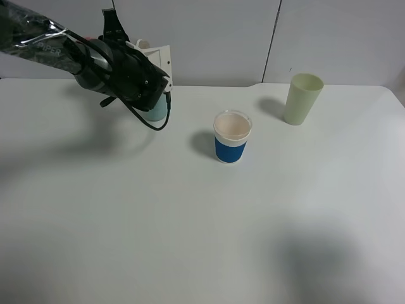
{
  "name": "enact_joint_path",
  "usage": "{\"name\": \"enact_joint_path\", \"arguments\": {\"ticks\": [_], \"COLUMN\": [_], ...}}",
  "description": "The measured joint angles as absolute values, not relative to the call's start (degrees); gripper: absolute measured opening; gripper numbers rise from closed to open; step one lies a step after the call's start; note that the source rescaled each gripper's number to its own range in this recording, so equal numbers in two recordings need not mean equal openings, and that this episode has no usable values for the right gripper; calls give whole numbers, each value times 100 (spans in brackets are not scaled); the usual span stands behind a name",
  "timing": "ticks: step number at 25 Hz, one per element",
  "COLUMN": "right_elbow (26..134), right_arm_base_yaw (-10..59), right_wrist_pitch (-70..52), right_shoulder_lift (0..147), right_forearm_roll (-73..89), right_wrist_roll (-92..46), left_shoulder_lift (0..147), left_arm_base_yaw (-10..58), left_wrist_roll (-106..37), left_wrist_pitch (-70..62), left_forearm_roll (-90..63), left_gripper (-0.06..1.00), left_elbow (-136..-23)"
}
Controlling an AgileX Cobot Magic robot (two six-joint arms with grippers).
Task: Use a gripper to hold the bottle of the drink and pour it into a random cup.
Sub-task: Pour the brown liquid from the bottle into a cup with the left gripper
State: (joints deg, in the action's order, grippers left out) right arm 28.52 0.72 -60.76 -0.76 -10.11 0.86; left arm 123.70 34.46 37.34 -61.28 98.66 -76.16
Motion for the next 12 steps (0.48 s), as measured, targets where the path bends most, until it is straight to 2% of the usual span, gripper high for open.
{"name": "enact_joint_path", "arguments": {"ticks": [12], "right_elbow": [2852], "right_arm_base_yaw": [72], "right_wrist_pitch": [-6076], "right_shoulder_lift": [-76], "right_forearm_roll": [-1011], "right_wrist_roll": [86], "left_shoulder_lift": [12370], "left_arm_base_yaw": [3446], "left_wrist_roll": [3478], "left_wrist_pitch": [-6226], "left_forearm_roll": [9866], "left_gripper": [1], "left_elbow": [-7616]}}
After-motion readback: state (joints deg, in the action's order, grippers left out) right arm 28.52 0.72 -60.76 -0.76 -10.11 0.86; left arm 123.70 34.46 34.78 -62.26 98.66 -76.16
